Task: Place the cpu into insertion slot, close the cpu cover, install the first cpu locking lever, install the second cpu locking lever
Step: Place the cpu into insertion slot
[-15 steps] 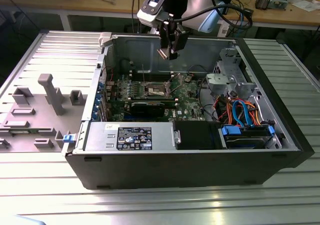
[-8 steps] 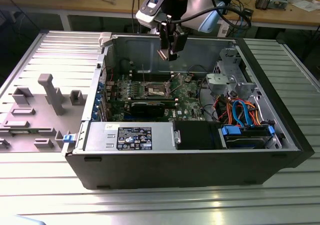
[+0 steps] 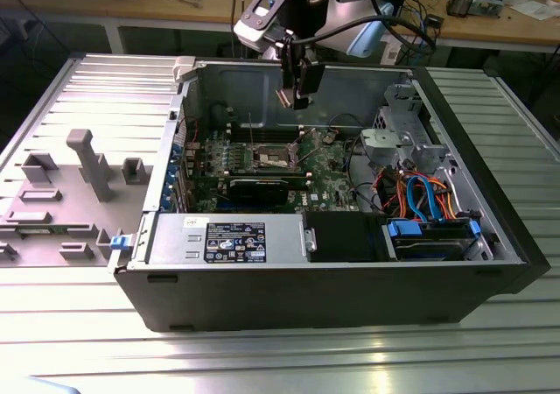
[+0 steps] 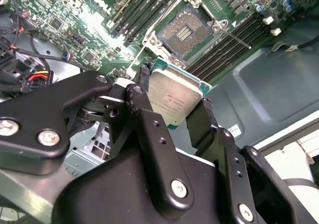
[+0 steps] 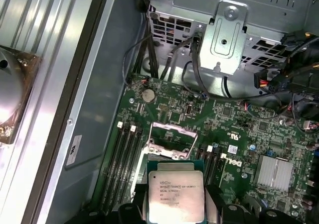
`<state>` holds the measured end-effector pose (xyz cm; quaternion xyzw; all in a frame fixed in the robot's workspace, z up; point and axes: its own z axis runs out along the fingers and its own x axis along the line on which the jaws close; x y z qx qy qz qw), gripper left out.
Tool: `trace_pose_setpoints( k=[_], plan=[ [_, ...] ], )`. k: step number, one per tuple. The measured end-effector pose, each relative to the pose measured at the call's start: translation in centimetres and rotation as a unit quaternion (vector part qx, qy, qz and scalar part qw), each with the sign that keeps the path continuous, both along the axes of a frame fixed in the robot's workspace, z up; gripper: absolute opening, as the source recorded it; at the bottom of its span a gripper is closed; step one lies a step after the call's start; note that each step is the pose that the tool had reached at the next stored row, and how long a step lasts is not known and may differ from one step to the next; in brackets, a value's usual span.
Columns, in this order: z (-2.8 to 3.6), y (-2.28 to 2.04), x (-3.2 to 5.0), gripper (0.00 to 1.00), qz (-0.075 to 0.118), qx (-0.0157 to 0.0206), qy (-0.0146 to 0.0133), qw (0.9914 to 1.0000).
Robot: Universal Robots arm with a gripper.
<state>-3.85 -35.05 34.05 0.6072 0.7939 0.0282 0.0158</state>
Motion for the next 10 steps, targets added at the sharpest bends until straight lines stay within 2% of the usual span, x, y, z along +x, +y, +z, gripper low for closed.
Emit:
trace_pose_setpoints(
  k=[10],
  plan=[
    [-0.06,0.0,0.0,0.54,-0.015,0.0001,0.0,0.99989]
  ],
)
